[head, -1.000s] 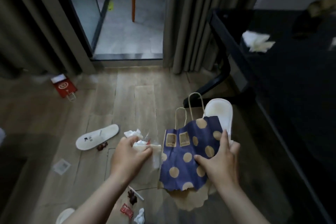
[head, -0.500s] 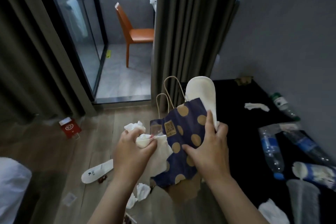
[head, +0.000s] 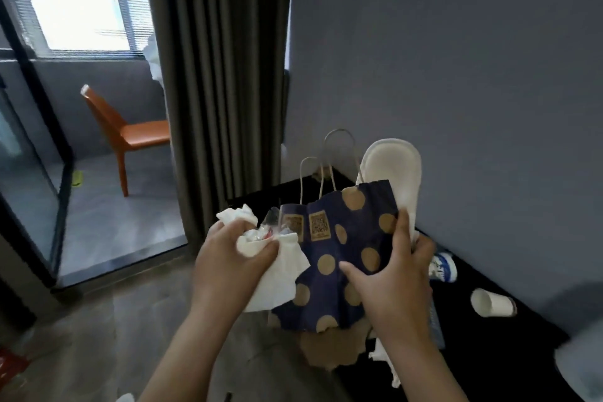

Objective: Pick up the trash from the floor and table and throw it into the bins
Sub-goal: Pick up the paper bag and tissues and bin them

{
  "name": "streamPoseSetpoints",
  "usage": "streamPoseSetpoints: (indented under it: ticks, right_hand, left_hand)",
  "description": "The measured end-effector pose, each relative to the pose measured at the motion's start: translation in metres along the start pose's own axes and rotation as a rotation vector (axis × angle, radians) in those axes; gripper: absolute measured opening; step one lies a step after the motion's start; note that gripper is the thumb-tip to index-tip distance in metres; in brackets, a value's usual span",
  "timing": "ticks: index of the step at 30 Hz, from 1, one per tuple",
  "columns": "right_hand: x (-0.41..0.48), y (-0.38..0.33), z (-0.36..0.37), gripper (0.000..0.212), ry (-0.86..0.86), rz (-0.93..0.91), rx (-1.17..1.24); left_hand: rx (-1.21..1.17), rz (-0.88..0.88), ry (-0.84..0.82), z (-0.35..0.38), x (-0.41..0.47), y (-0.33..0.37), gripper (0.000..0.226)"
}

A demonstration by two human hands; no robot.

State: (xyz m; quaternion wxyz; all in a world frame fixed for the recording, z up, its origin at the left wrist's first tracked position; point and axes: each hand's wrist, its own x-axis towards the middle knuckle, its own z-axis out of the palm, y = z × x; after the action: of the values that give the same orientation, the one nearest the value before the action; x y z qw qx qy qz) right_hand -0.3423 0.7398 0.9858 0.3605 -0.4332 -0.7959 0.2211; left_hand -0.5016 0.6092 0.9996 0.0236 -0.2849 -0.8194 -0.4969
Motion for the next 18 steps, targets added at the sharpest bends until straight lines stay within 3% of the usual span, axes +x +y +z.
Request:
streamPoseSetpoints:
  ticks: [7, 14, 18]
  right_hand:
    - [-0.076, -0.004, -0.042, 0.121, 0.191, 0.346, -0.007]
    - [-0.182, 0.014, -0.114, 0.119, 0.436, 0.621, -0.201]
    - [-0.241, 0.016, -0.168, 0.121, 0.602, 0.732, -0.296]
  left_hand:
    - [-0.126, 0.158, -0.25, -0.009, -0.025, 0.01, 0.016]
    - [-0.153, 0.223, -0.627, 0.021, -0.096, 0.026, 0.026]
    - [-0.237, 0.371, -0.801, 0.032, -0.152, 0.065, 0.019]
